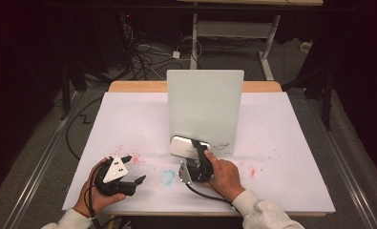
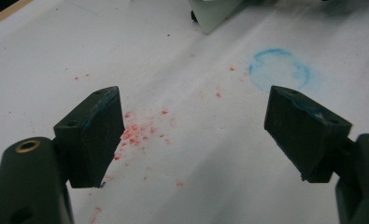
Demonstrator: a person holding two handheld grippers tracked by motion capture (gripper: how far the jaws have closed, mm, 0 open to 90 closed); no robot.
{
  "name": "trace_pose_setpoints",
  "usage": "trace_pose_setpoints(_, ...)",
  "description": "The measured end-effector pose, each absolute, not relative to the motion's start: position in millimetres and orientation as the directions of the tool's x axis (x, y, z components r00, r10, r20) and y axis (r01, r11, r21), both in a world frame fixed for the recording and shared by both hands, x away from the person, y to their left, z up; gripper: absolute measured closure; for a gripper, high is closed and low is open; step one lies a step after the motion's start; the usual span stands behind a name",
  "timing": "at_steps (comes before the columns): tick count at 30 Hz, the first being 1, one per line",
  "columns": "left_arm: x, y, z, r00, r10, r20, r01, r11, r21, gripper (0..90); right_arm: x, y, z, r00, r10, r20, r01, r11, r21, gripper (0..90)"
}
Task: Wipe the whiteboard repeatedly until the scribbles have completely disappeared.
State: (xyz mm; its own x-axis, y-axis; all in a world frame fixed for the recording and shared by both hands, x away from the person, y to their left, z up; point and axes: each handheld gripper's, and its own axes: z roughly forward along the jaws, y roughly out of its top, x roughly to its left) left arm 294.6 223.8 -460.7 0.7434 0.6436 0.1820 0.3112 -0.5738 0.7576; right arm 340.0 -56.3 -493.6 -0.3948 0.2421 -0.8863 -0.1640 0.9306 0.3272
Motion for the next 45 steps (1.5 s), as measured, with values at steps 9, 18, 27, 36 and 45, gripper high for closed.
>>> trace_pose_setpoints(9, 295, 224, -461, 0.742, 0.645, 0.183, 0.314, -0.575, 0.756, 19.1, 337, -89, -496, -0.410, 0.234, -0.882, -0.120, 0.944, 0.306, 31.3)
trace_pose_setpoints(18, 295, 223, -461, 0.741, 0.646, 0.182, 0.316, -0.574, 0.755, 19.1, 336, -131, -493, -0.398, 0.249, -0.883, -0.064, 0.953, 0.297, 31.3)
trace_pose_setpoints(27, 295, 223, -461, 0.740, 0.648, 0.183, 0.317, -0.575, 0.754, 19.1, 335, -158, -494, -0.368, 0.244, -0.897, -0.030, 0.961, 0.274, 31.3)
trace_pose_setpoints(36, 295, 222, -461, 0.741, 0.647, 0.182, 0.318, -0.576, 0.754, 19.1, 337, -125, -494, -0.371, 0.226, -0.901, -0.079, 0.959, 0.274, 31.3)
trace_pose_setpoints(45, 295, 223, -461, 0.743, 0.645, 0.179, 0.316, -0.573, 0.757, 19.1, 340, -81, -492, -0.388, 0.216, -0.896, -0.136, 0.948, 0.287, 31.3)
